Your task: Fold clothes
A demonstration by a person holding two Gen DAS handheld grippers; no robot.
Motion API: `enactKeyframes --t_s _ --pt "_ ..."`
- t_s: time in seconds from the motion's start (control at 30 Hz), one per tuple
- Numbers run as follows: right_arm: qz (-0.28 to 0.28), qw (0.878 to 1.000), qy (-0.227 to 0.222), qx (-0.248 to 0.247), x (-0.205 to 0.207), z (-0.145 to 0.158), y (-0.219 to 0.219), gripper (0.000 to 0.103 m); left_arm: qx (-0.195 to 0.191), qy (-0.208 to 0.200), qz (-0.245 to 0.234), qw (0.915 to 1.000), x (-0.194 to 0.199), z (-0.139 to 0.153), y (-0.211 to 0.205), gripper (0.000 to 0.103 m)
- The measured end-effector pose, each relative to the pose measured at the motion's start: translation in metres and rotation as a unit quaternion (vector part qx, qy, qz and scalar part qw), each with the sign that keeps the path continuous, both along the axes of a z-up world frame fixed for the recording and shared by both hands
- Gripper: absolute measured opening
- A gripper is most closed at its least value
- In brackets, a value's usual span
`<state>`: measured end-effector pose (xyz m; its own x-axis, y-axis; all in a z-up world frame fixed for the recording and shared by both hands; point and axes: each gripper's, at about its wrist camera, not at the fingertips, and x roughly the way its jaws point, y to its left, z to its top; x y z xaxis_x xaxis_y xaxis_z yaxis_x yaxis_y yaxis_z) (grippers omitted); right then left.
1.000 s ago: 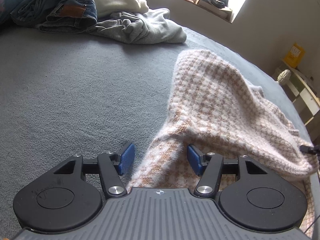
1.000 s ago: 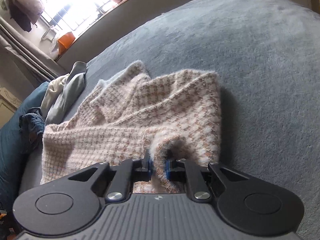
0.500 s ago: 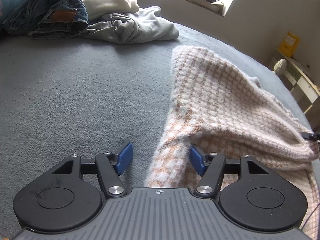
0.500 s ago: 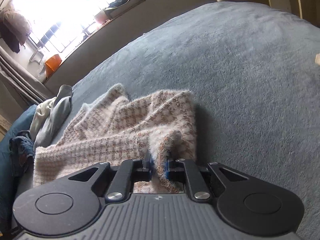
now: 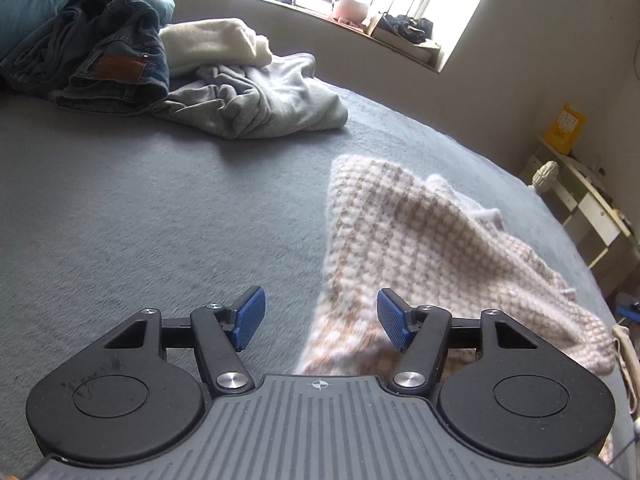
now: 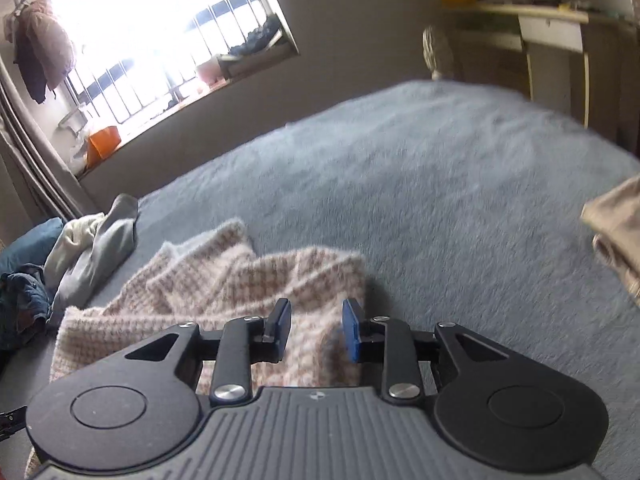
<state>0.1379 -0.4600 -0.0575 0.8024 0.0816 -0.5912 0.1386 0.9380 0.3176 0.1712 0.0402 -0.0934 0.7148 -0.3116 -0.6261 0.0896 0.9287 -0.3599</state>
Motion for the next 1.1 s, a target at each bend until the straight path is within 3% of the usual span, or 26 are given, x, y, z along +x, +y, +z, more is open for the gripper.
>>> enactKeyframes --t_s 0.1,0.2,0.27,0.33,0.37,0.47,0.57,0.67,0.73,0.83,0.9,1.0,1.1 --pt "0.059 0.996 -0.031 -0.059 0.001 0.021 0.033 0.03 0.005 0.013 -0.009 0.9999 0.014 -0.01 -0.013 0.062" --pt "0.129 0.986 -0.025 -0.107 0.008 0.02 0.072 0.027 0.014 0.034 -0.003 0.9993 0.018 -0.027 -0.02 0.063" --pt "0.14 0.98 0.012 -0.139 0.013 -0.001 0.083 0.027 0.005 0.026 0.001 0.9997 0.015 -0.032 -0.017 0.064" --pt "0.137 0.97 0.096 -0.175 0.02 -0.036 0.083 0.026 0.001 0.021 -0.005 0.9998 0.014 -0.034 -0.015 0.067" --pt "0.148 0.964 0.117 -0.189 0.018 -0.051 0.079 0.025 -0.002 0.018 -0.008 0.9998 0.013 -0.036 -0.014 0.067" --pt "0.156 0.953 0.111 -0.233 0.015 -0.037 0.093 0.025 -0.007 0.011 -0.013 0.9998 0.012 -0.038 -0.012 0.067" --pt "0.201 0.94 0.059 -0.268 0.022 -0.004 0.137 0.023 -0.012 0.003 -0.018 0.9998 0.012 -0.041 -0.009 0.068" --pt "0.262 0.933 0.006 -0.248 0.039 0.015 0.184 0.023 -0.018 -0.018 -0.025 0.9994 0.006 -0.045 -0.006 0.068" --pt "0.288 0.932 0.001 -0.221 0.061 0.011 0.209 0.023 -0.032 -0.029 -0.029 0.9986 0.003 -0.048 -0.002 0.068" --pt "0.265 0.931 0.073 -0.24 0.093 -0.035 0.213 0.022 -0.07 -0.041 -0.036 0.9961 0.001 -0.054 0.009 0.07" --pt "0.236 0.942 0.11 -0.211 0.101 -0.051 0.193 0.022 -0.084 -0.05 -0.037 0.9945 -0.002 -0.058 0.013 0.07" --pt "0.206 0.951 0.107 -0.203 0.104 -0.023 0.202 0.015 -0.095 -0.053 -0.037 0.9934 -0.002 -0.059 0.015 0.07" --pt "0.269 0.947 0.042 -0.169 0.105 0.006 0.241 0.015 -0.1 -0.056 -0.037 0.9927 -0.001 -0.06 0.016 0.07"
